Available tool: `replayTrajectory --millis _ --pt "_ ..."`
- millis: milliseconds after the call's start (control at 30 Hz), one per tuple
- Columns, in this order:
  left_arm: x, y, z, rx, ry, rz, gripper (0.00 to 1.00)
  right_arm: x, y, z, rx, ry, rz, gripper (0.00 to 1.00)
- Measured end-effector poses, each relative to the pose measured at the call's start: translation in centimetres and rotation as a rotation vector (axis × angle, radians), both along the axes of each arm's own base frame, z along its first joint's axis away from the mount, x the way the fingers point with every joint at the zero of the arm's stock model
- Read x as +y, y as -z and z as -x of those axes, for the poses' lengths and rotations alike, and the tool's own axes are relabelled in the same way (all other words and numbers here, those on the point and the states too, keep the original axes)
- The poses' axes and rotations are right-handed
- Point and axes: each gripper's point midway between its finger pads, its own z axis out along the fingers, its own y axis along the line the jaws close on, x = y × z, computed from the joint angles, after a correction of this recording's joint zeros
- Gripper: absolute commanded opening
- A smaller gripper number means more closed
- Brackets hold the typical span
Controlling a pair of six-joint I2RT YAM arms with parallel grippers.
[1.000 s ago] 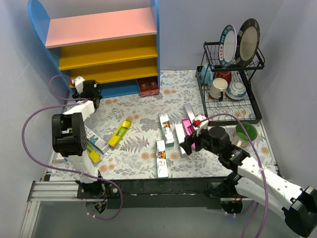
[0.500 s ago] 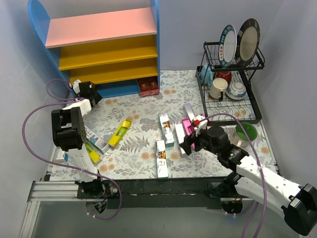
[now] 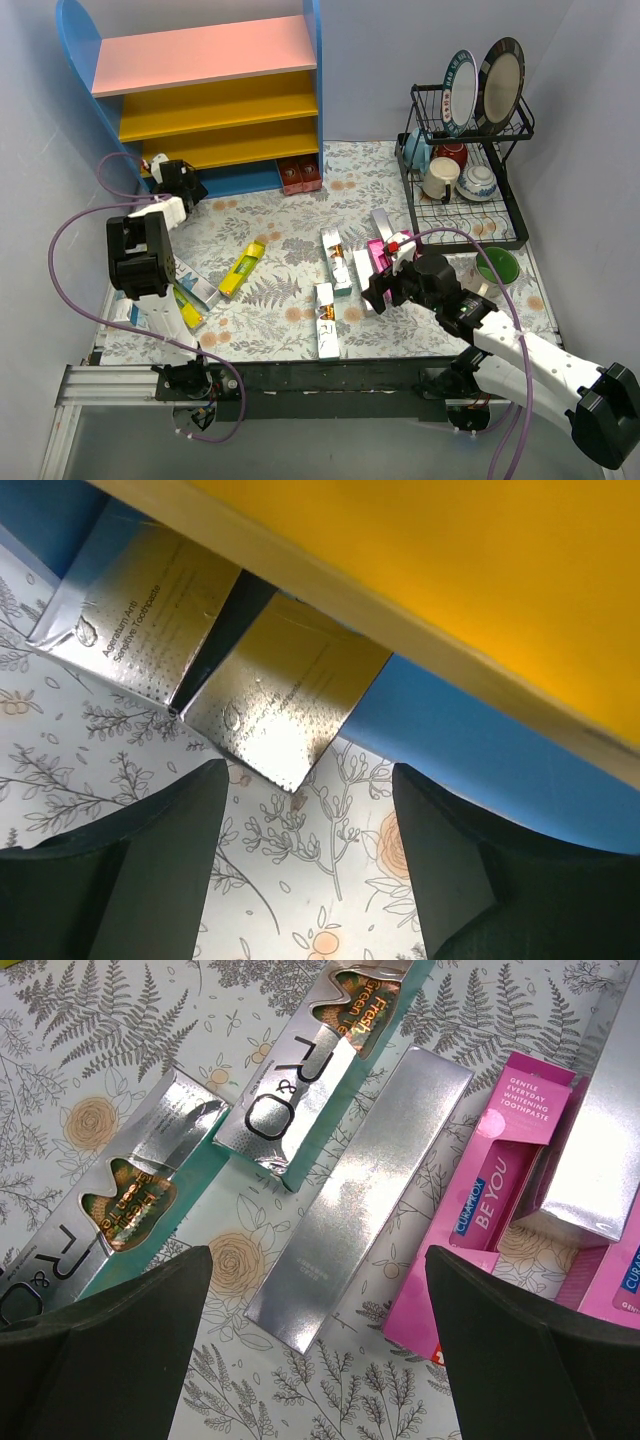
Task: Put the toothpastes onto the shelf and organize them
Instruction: Move the shelf to the corner of the board.
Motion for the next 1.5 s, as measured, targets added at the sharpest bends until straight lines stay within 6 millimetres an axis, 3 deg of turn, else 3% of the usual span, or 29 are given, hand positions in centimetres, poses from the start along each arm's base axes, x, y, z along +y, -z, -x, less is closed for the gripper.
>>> replayTrajectory --millis 133,400,633,733,1167,1500 --pt "-0.3 -0.6 0.3 0.003 0.036 -0.119 0.66 0.1 -0.2 -0.1 -0.006 0.000 -0.005 0.96" --pt "-3.5 -3.3 -0.2 0.008 0.141 -0.505 0.61 0.3 -0.5 -0.3 -0.020 -0.001 -0.017 0.96" --pt "-1.0 -3.6 -1.1 0.058 0.102 -0.691 0.60 0.3 -0.5 -0.3 -0.020 -0.002 -0.017 0.96" --pt "-0.3 -3.0 -1.8 0.078 0.091 -0.730 0.60 0.3 -0.4 -0.3 -0.018 -0.002 -0.015 0.96" --pt "0.8 -3.8 -2.8 0.075 0.009 -0.810 0.58 0.3 0.9 -0.2 0.008 -0.007 0.006 0.96" --pt "0.7 -1.4 -0.7 0.108 0.046 -0.802 0.55 0.4 1.2 -0.2 0.019 -0.010 0.014 0.96"
